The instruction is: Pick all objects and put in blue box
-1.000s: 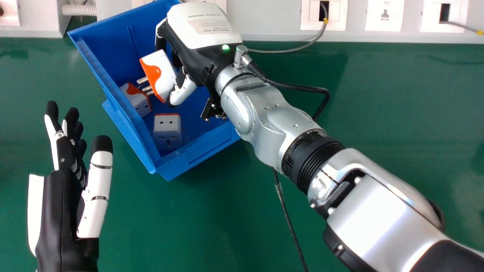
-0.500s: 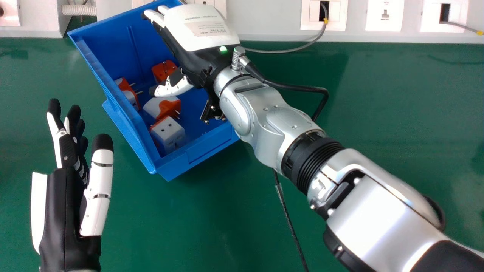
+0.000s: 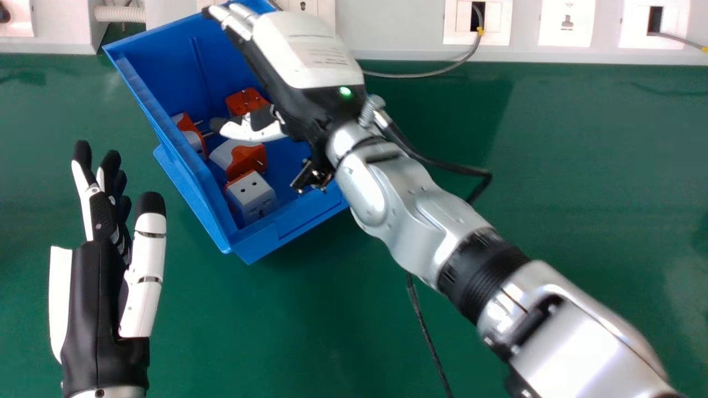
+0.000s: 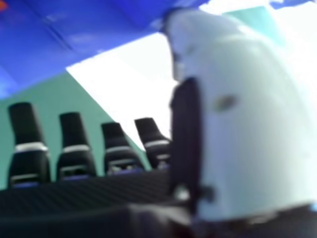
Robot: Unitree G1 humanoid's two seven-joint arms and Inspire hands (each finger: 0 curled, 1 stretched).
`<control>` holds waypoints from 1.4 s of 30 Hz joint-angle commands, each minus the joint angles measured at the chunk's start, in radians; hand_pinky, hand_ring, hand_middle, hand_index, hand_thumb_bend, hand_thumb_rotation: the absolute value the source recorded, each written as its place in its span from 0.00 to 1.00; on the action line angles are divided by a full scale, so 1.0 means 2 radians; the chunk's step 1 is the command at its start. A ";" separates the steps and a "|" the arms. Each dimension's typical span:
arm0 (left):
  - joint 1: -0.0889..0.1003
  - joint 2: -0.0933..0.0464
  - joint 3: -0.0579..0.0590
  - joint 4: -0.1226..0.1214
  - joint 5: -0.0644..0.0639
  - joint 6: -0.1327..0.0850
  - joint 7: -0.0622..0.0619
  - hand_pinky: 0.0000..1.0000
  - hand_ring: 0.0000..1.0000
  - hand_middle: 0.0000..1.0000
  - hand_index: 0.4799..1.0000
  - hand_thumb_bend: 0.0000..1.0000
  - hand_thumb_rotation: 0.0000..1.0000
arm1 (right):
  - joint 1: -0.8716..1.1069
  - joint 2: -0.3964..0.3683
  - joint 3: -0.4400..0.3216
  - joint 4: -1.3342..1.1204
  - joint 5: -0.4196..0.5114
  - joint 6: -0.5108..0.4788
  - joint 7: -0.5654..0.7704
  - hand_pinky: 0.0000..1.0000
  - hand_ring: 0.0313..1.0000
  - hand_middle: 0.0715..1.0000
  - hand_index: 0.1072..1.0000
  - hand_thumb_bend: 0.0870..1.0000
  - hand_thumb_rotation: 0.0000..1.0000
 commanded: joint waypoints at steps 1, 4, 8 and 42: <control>-0.005 0.006 0.005 -0.002 0.003 -0.017 0.000 1.00 1.00 1.00 1.00 0.28 0.87 | 0.065 -0.028 -0.006 -0.107 -0.007 -0.016 -0.015 0.71 0.88 0.94 0.91 0.19 0.31; -0.008 0.007 0.006 0.000 0.002 -0.014 0.001 1.00 1.00 1.00 0.99 0.29 0.87 | 0.139 -0.051 -0.018 -0.202 -0.002 -0.029 -0.010 0.69 0.89 0.94 0.91 0.17 0.37; -0.010 0.007 0.006 -0.002 0.010 -0.012 0.003 1.00 1.00 1.00 0.99 0.27 0.88 | 0.252 -0.093 -0.055 -0.302 0.057 -0.077 0.017 0.75 0.92 0.97 0.95 0.13 0.64; -0.012 0.018 0.023 0.002 -0.004 0.003 -0.005 1.00 1.00 1.00 1.00 0.26 0.83 | 0.504 -0.071 -0.292 -0.433 0.393 -0.028 0.192 1.00 1.00 1.00 1.00 0.43 1.00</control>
